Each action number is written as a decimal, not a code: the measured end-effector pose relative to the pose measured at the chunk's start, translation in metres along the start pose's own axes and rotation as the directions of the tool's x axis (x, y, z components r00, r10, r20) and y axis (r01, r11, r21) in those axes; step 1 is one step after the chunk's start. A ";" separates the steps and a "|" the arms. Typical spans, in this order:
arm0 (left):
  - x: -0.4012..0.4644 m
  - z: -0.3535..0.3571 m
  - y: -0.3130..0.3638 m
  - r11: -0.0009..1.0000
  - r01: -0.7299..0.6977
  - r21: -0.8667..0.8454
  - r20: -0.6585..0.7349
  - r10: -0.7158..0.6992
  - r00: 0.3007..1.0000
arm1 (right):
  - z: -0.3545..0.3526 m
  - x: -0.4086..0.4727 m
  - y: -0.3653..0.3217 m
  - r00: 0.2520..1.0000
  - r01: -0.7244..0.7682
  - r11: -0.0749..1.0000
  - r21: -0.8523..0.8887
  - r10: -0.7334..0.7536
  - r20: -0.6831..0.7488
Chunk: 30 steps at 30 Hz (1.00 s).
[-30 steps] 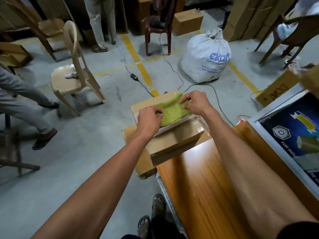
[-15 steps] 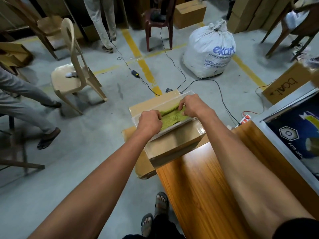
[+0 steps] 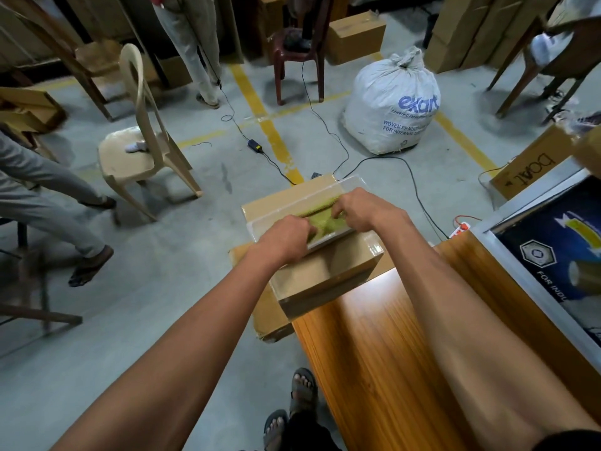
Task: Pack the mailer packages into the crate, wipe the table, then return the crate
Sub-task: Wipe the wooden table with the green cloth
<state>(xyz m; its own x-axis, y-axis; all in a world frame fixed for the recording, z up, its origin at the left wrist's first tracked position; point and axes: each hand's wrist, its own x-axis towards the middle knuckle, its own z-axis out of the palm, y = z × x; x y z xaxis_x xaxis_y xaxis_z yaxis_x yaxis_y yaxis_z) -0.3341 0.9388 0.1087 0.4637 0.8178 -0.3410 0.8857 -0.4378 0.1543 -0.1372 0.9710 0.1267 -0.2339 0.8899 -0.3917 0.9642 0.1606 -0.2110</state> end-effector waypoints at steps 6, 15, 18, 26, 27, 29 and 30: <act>-0.020 -0.006 -0.003 0.994 0.096 -0.057 -0.063 -0.099 0.993 | -0.011 -0.030 -0.006 0.981 -0.155 0.987 0.033 0.157 -0.110; -0.077 0.004 0.034 0.947 -0.232 -0.223 -0.394 0.130 0.910 | 0.062 -0.139 -0.036 0.681 -0.022 0.939 0.343 0.265 -0.682; -0.109 0.029 0.058 0.906 -0.331 -0.263 -0.373 0.221 0.901 | 0.121 -0.194 -0.051 0.634 -0.127 0.896 0.425 0.403 -0.660; -0.197 0.152 0.118 0.808 -0.519 -0.279 -0.069 0.523 0.850 | 0.297 -0.355 -0.117 0.451 -0.524 0.525 0.670 0.839 -0.305; -0.212 0.167 0.127 0.792 -0.542 -0.280 -0.028 0.557 0.830 | 0.316 -0.377 -0.130 0.414 -0.551 0.470 0.690 0.871 -0.263; -0.242 0.192 0.145 0.763 -0.594 -0.255 0.060 0.625 0.778 | 0.349 -0.420 -0.155 0.342 -0.594 0.358 0.720 0.923 -0.177; -0.257 0.204 0.154 0.741 -0.630 -0.233 0.098 0.663 0.743 | 0.363 -0.440 -0.168 0.305 -0.612 0.305 0.730 0.942 -0.138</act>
<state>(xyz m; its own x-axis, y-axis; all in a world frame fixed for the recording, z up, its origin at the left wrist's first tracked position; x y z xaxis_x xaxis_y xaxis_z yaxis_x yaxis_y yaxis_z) -0.3215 0.5853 0.0304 0.9289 0.2807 -0.2416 0.3692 -0.7528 0.5449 -0.2421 0.3973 0.0092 0.8543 0.4819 -0.1947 0.3462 -0.8071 -0.4783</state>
